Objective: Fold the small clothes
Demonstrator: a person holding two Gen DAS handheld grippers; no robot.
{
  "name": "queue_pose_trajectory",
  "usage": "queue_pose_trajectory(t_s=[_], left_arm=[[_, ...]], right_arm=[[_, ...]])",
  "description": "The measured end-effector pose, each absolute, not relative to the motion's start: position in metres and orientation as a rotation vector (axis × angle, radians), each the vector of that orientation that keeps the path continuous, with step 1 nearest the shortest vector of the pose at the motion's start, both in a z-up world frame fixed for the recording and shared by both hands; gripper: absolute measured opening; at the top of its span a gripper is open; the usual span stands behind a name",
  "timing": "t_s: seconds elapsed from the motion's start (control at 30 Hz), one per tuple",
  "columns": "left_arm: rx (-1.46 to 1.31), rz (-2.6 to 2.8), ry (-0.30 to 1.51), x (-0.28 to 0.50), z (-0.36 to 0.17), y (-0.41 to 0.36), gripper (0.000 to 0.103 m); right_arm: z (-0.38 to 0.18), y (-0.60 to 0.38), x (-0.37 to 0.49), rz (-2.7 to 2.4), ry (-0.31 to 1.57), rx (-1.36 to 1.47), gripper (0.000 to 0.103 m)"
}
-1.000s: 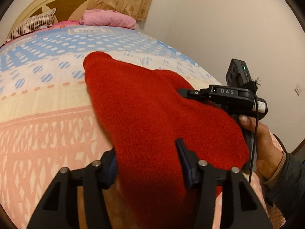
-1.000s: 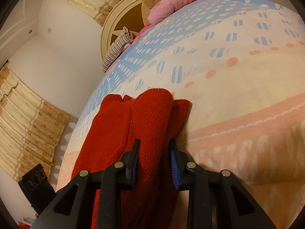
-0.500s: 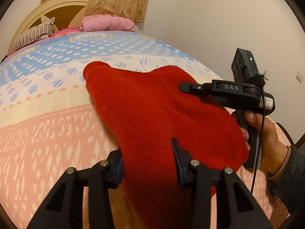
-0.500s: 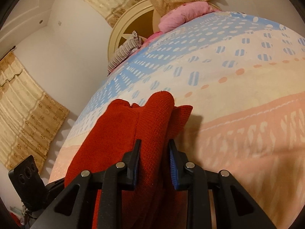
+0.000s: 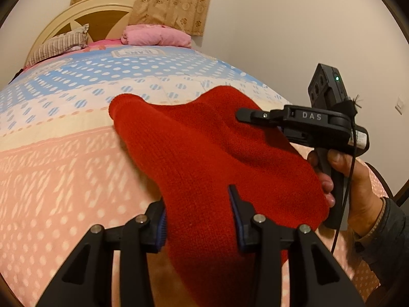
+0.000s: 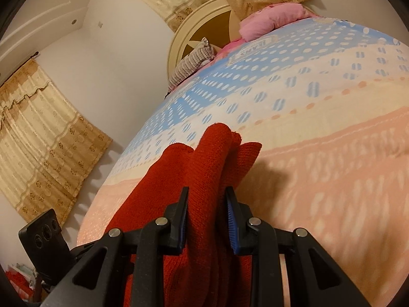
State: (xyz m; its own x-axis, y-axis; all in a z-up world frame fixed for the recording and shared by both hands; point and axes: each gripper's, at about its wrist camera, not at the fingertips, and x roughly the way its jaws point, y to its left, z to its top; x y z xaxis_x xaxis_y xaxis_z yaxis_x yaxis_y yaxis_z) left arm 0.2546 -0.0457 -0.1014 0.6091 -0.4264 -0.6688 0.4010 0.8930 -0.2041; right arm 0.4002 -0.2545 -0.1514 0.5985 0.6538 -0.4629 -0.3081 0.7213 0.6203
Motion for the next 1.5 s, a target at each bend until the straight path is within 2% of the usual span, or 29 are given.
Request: queue_pose_trajectory(t_s=[0.77,1.5], left_arm=[[-0.049,-0.317,0.704,0.195,-0.086,0.039,0.042],[-0.142,-0.142,0.687,0.16,-0.096,0.121,0.041]], right_arm=[[-0.14,-0.143,0.369,0.789,0.772,0.496,0.027],[-0.146,-0.018,0.365,0.964,0.833,0.443,0.027]])
